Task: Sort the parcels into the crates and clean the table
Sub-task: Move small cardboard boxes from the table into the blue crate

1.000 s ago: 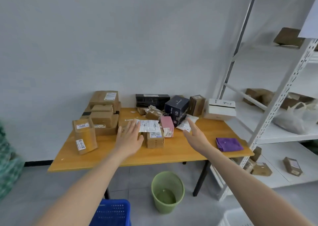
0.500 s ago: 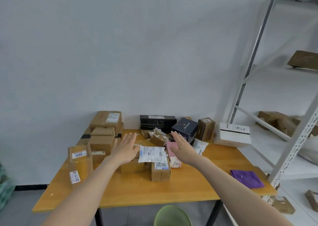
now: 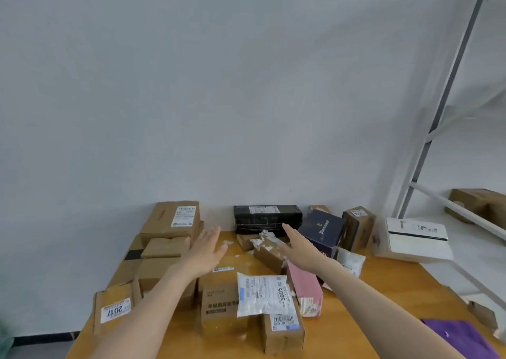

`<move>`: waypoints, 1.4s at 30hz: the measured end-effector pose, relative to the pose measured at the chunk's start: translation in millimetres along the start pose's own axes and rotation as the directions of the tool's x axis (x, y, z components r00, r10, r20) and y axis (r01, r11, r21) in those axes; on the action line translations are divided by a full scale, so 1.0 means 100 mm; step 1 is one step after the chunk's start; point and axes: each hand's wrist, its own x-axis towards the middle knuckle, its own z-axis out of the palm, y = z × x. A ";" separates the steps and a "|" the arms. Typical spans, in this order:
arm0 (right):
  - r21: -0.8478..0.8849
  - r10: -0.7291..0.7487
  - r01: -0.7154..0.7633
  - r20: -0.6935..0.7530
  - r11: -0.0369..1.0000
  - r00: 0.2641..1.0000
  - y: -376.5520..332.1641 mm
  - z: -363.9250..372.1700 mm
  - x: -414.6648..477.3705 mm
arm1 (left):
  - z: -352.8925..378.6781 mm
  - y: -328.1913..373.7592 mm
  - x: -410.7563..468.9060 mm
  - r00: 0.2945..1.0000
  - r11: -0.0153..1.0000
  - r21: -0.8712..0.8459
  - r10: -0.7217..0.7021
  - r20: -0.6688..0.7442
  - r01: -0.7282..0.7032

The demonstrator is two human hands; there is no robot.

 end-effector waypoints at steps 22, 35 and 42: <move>0.121 0.149 -0.158 0.083 0.980 0.985 1.29 -0.32 2.78 | 0.03 0.12 2.90 0.984 0.991 0.127 -0.055 0.171 0.033; -0.205 0.355 -0.326 0.121 0.923 0.927 1.87 -0.05 3.40 | 0.86 -0.16 3.72 0.937 0.971 0.065 -0.241 0.252 0.232; -0.170 0.413 -0.395 0.088 0.903 0.906 1.93 0.04 3.57 | 1.04 -0.28 3.88 0.946 0.968 -0.089 -0.207 0.250 0.235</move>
